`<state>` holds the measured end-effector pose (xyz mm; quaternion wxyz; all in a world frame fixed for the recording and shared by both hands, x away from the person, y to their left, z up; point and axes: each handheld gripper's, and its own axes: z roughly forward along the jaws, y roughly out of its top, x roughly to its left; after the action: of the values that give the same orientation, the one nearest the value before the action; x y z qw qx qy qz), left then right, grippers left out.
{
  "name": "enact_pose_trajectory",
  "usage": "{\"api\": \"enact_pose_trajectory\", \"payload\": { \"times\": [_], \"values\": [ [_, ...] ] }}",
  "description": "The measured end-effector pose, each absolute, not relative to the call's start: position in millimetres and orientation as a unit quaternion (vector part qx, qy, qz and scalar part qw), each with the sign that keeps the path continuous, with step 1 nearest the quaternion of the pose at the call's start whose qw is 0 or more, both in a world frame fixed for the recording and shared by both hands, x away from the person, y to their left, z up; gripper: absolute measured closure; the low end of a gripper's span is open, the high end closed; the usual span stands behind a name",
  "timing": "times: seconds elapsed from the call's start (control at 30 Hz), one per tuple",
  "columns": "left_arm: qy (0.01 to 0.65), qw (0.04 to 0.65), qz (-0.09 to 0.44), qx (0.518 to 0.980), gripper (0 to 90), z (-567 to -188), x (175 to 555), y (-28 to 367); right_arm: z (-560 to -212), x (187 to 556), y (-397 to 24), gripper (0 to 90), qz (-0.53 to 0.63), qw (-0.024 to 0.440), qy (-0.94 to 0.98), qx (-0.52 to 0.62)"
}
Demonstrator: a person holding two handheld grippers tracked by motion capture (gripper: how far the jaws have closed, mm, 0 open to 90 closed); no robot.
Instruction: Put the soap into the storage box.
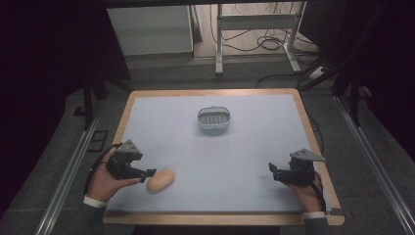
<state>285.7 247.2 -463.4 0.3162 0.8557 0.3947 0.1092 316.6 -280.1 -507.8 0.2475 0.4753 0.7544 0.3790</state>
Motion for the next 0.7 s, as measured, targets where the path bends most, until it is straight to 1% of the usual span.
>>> {"api": "enact_pose_trajectory", "payload": {
  "times": [0.47,0.7],
  "values": [
    [0.387,0.291,0.092,0.87,19.5,-476,282,227,-510,317,-281,7.2,0.375,0.248,0.757,0.475],
    [0.384,0.26,0.082,0.882,20.1,-489,282,215,-511,318,-281,7.3,0.37,0.248,0.758,0.476]
  ]
}}
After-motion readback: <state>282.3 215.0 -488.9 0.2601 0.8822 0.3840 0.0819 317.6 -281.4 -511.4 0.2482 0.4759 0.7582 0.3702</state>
